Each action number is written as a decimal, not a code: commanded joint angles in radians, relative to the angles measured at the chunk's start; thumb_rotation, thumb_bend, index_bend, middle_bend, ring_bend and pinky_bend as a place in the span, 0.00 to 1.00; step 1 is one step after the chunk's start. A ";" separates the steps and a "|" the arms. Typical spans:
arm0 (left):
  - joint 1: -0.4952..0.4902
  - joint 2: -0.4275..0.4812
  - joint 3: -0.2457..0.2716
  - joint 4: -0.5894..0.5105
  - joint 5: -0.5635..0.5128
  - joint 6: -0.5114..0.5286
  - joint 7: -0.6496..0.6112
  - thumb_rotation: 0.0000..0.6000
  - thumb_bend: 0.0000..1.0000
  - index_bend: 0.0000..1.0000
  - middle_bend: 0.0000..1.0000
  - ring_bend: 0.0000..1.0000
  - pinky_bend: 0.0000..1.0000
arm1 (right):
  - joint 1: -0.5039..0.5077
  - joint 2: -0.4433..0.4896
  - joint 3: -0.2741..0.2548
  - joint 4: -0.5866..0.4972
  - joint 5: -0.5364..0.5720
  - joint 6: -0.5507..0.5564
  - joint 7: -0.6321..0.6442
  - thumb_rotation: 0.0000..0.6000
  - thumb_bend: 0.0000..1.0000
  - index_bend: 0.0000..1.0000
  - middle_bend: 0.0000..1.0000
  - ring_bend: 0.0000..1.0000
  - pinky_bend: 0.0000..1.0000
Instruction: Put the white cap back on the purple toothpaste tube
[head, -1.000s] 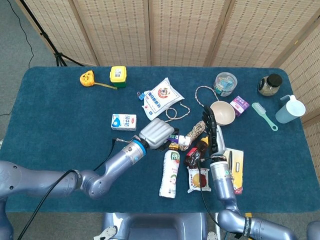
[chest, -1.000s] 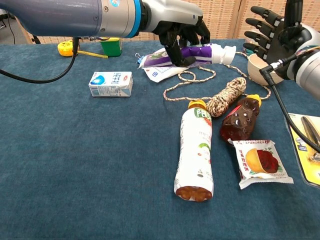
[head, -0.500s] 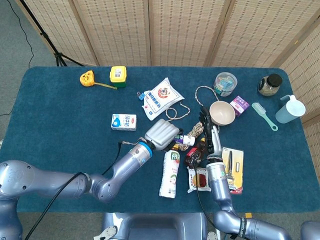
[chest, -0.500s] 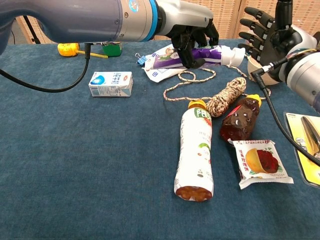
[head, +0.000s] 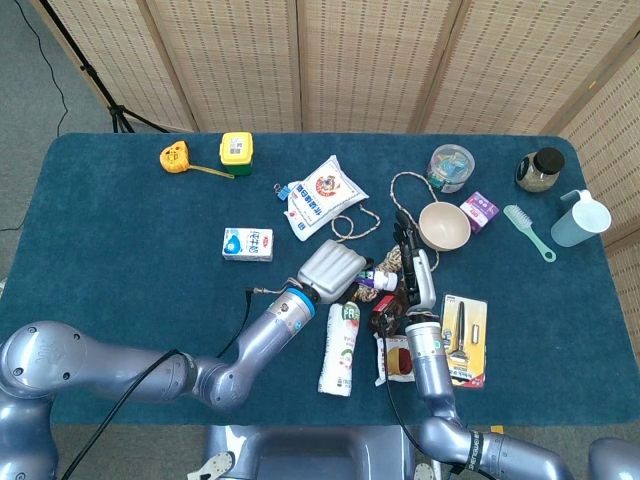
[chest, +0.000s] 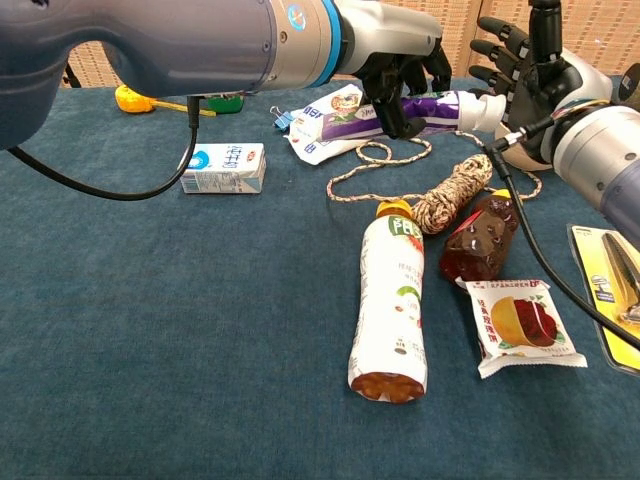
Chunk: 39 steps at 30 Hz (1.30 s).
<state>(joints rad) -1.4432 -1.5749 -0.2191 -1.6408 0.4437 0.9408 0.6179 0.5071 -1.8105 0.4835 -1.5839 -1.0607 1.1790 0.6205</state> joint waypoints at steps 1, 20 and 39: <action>-0.004 -0.009 -0.006 0.000 -0.008 0.011 0.011 1.00 0.68 0.62 0.53 0.47 0.52 | 0.003 -0.008 0.002 0.009 0.001 0.001 -0.009 0.08 0.00 0.00 0.00 0.00 0.00; -0.017 -0.046 -0.036 0.033 -0.053 0.002 0.045 1.00 0.68 0.63 0.53 0.47 0.52 | 0.008 -0.017 0.003 0.023 0.000 -0.026 -0.033 0.08 0.00 0.00 0.00 0.00 0.00; -0.021 -0.057 -0.046 0.048 -0.061 -0.008 0.061 1.00 0.68 0.65 0.54 0.47 0.52 | 0.015 -0.005 -0.013 0.018 -0.017 -0.063 -0.046 0.09 0.00 0.00 0.00 0.00 0.00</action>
<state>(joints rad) -1.4645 -1.6317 -0.2653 -1.5932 0.3825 0.9326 0.6792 0.5215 -1.8158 0.4712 -1.5665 -1.0767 1.1169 0.5752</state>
